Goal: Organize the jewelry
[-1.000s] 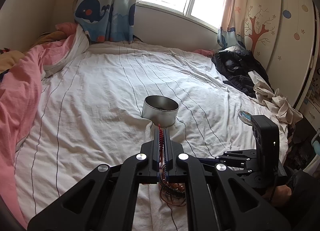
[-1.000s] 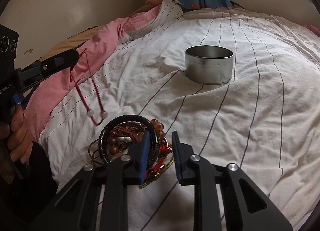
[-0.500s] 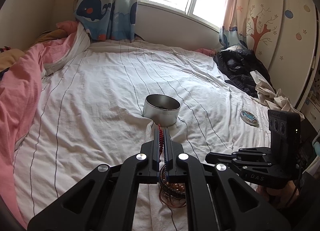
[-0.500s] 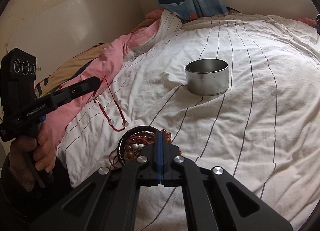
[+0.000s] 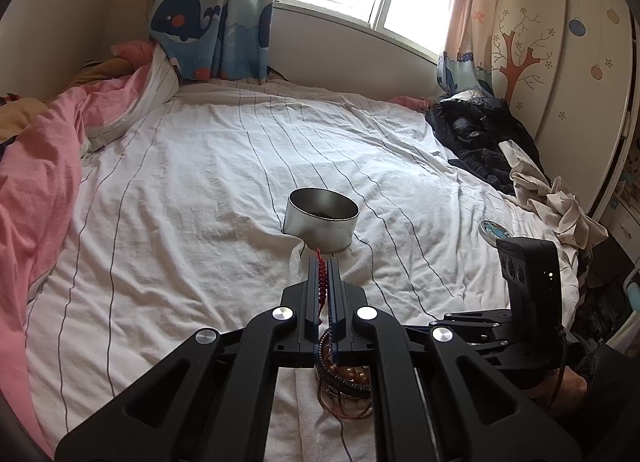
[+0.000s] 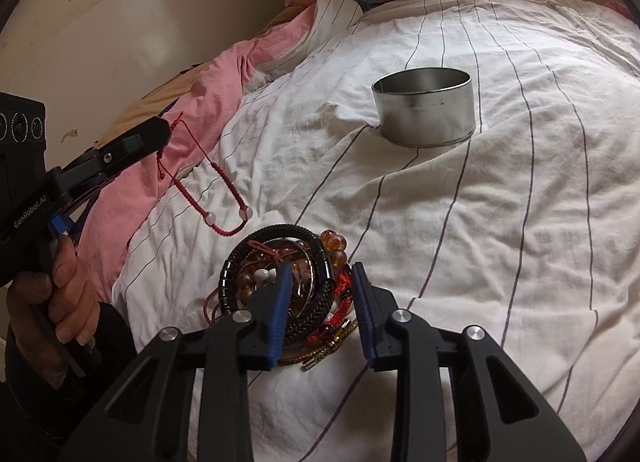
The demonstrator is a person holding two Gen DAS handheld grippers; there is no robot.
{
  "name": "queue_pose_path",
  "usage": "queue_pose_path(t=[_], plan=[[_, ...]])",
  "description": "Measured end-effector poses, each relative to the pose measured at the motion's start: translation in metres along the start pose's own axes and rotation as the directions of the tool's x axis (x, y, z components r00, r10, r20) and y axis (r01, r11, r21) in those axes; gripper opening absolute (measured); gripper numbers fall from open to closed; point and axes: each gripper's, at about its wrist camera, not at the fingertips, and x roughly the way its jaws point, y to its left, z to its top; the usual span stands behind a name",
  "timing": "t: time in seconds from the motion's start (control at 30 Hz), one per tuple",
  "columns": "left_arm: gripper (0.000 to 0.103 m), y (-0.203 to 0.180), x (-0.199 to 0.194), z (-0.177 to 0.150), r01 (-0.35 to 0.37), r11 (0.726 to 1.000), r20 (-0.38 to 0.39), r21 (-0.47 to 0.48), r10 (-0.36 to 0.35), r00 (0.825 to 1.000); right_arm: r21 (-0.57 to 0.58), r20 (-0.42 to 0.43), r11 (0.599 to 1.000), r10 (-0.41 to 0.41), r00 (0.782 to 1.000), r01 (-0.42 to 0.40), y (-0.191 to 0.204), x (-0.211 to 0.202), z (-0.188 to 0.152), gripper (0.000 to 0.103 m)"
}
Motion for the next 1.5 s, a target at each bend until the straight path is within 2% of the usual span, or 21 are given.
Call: queue_pose_path(t=[0.13, 0.23, 0.43, 0.57, 0.7, 0.97, 1.17, 1.27, 1.33, 1.43, 1.5], plan=[[0.004, -0.001, 0.000, 0.000, 0.000, 1.000, 0.000, 0.000, 0.000, 1.000, -0.028, 0.040, 0.999, -0.015, 0.999, 0.016, 0.007, -0.013, -0.003, 0.012], [0.004, -0.001, 0.000, 0.001, 0.001, 1.000, -0.001, 0.002, -0.001, 1.000, -0.048, 0.081, 0.998, -0.039, 0.996, 0.043, 0.013, -0.026, -0.005, 0.012], [0.004, -0.002, 0.001, 0.001, 0.005, 1.000, -0.002, 0.000, -0.005, 1.000, 0.007, 0.137, 1.000, -0.031, 0.990, 0.030, 0.003, -0.049, -0.004, 0.012], [0.004, -0.005, 0.003, 0.008, 0.046, 0.999, 0.002, -0.019, -0.046, 0.999, 0.055, 0.161, 0.998, -0.047, 0.986, 0.038, -0.011, -0.059, 0.003, 0.012], [0.004, -0.014, 0.009, 0.031, 0.083, 0.997, 0.020, -0.008, -0.083, 0.996, 0.070, 0.197, 0.995, -0.080, 0.977, 0.068, -0.023, -0.071, 0.020, 0.012], [0.004, -0.035, 0.072, 0.087, 0.151, 0.988, 0.001, 0.022, -0.151, 0.989, 0.113, 0.244, 0.982, -0.172, 0.955, 0.148, -0.055, -0.082, 0.054, 0.012], [0.004, -0.031, 0.135, 0.108, 0.185, 0.982, -0.020, -0.027, -0.185, 0.983, 0.143, 0.247, 0.973, -0.210, 0.946, 0.178, -0.082, -0.072, 0.076, 0.012], [0.004, -0.022, 0.164, 0.108, 0.157, 0.986, -0.039, -0.053, -0.159, 0.987, 0.160, 0.243, 0.970, -0.217, 0.945, 0.181, -0.096, -0.065, 0.085, 0.012], [0.004, -0.014, 0.186, 0.103, 0.101, 0.994, -0.106, -0.050, -0.106, 0.989, 0.165, 0.240, 0.969, -0.222, 0.945, 0.185, -0.101, -0.059, 0.092, 0.012], [0.006, -0.003, 0.215, 0.086, 0.017, 1.000, -0.255, -0.021, -0.022, 0.967, 0.153, 0.232, 0.969, -0.227, 0.946, 0.195, -0.102, -0.048, 0.104, 0.012], [0.011, 0.004, 0.212, 0.080, -0.010, 1.000, -0.272, -0.015, 0.005, 0.962, 0.133, 0.230, 0.970, -0.230, 0.945, 0.204, -0.098, -0.041, 0.111, 0.012]])
